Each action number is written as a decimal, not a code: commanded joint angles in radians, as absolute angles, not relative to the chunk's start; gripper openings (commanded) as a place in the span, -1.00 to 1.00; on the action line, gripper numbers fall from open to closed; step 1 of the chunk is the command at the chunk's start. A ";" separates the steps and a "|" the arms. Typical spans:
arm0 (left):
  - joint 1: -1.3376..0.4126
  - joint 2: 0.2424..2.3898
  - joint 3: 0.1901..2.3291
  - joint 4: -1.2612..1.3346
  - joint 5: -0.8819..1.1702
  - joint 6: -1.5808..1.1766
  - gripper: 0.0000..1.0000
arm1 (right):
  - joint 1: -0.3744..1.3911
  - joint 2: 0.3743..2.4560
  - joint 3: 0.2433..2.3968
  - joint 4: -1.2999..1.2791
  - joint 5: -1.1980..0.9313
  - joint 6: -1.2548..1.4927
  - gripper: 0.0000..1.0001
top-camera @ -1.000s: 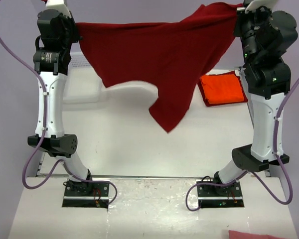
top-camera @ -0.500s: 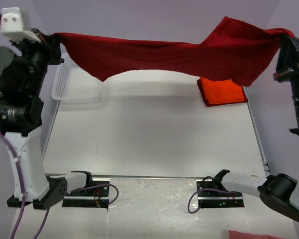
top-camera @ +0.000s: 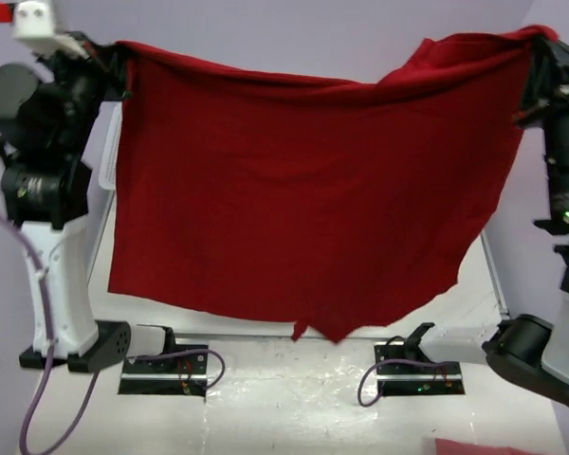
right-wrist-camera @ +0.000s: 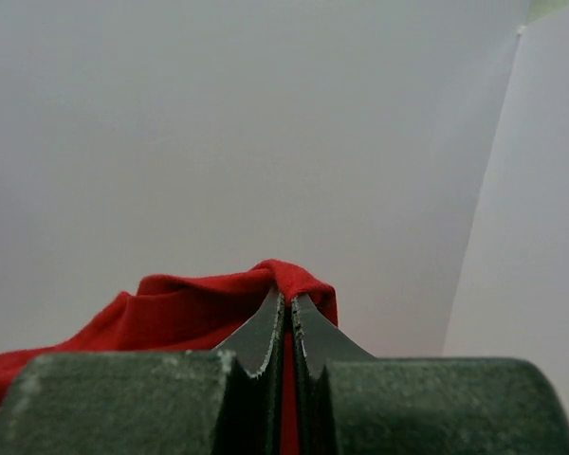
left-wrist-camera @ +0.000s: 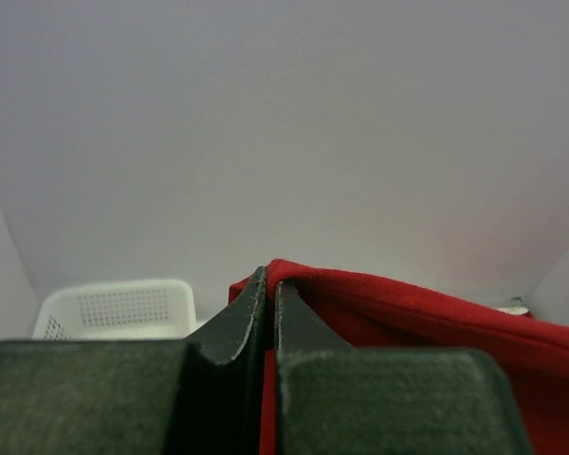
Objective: Fold and stack the t-shirts
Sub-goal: Flatten out the tshirt, then grap the side of the flattened tshirt furthest away from the robot with both arms
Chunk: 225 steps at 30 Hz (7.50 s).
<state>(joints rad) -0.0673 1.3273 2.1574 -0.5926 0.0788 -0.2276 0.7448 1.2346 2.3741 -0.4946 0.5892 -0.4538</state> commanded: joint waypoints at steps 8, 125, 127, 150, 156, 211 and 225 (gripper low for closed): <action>-0.058 1.701 2.321 -0.506 0.054 -0.184 -1.00 | 0.493 1.584 2.571 -0.440 0.384 -0.408 -1.00; -0.025 1.525 1.991 -0.222 0.120 -0.135 -1.00 | 0.436 1.560 2.447 -0.425 0.189 -0.364 -1.00; -0.026 1.482 1.956 -0.212 0.133 -0.144 -1.00 | 0.457 1.492 2.407 -0.439 0.186 -0.368 -1.00; -0.035 1.000 1.996 -0.525 0.353 -0.370 -1.00 | 1.566 1.253 2.208 0.219 0.902 -1.295 -1.00; -0.037 1.029 1.567 -0.310 0.349 -0.405 -1.00 | 1.172 1.198 1.997 -0.065 0.738 -0.806 -1.00; -0.075 1.810 1.244 0.075 0.095 -0.223 -1.00 | 0.233 1.632 1.390 -0.218 0.247 0.037 -1.00; -0.110 1.778 1.230 -0.039 -0.030 -0.175 -1.00 | 0.328 1.517 1.301 -0.347 0.386 0.132 -1.00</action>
<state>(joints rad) -0.1017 1.8278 1.2137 0.0071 0.0242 -0.1982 0.3126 1.5738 1.3327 -0.3107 0.3206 0.0895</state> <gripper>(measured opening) 0.010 0.007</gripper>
